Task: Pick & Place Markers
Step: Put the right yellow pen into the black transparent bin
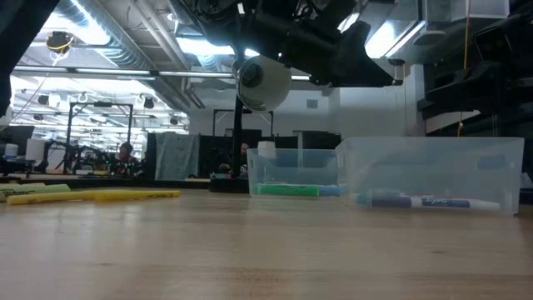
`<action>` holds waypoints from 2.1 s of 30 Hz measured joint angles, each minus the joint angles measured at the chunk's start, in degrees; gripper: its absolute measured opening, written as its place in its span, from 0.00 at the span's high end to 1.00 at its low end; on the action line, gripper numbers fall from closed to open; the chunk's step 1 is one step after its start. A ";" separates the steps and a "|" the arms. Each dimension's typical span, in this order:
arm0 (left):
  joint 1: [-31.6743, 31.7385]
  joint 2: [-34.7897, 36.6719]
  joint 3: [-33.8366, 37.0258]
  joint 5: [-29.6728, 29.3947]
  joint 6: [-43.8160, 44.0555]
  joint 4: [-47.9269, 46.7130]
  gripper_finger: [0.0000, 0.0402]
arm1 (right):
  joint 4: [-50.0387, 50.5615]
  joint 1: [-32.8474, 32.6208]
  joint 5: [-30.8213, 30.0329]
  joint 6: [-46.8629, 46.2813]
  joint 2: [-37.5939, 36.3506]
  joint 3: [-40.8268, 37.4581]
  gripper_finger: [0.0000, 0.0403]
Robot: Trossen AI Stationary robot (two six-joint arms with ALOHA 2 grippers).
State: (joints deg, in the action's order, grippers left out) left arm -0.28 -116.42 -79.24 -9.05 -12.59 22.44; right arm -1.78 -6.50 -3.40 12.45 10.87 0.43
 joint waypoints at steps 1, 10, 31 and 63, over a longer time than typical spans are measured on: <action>0.04 0.00 0.00 -0.01 0.15 0.00 0.72 | 0.00 0.00 0.00 0.02 0.00 0.00 0.98; 0.42 0.56 0.00 -0.71 -0.25 -0.31 0.67 | 0.00 0.00 0.00 0.02 0.00 0.00 0.98; -0.43 8.31 0.00 -0.93 0.80 -10.04 0.70 | 0.00 0.00 0.00 0.02 0.00 0.00 0.98; -0.38 8.22 0.00 -0.95 1.43 -11.07 0.72 | 0.00 0.00 -0.02 0.01 -0.01 0.00 0.98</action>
State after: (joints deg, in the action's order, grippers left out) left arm -0.67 -108.20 -79.24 -10.00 -11.15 11.37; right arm -1.78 -6.50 -3.42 12.46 10.87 0.43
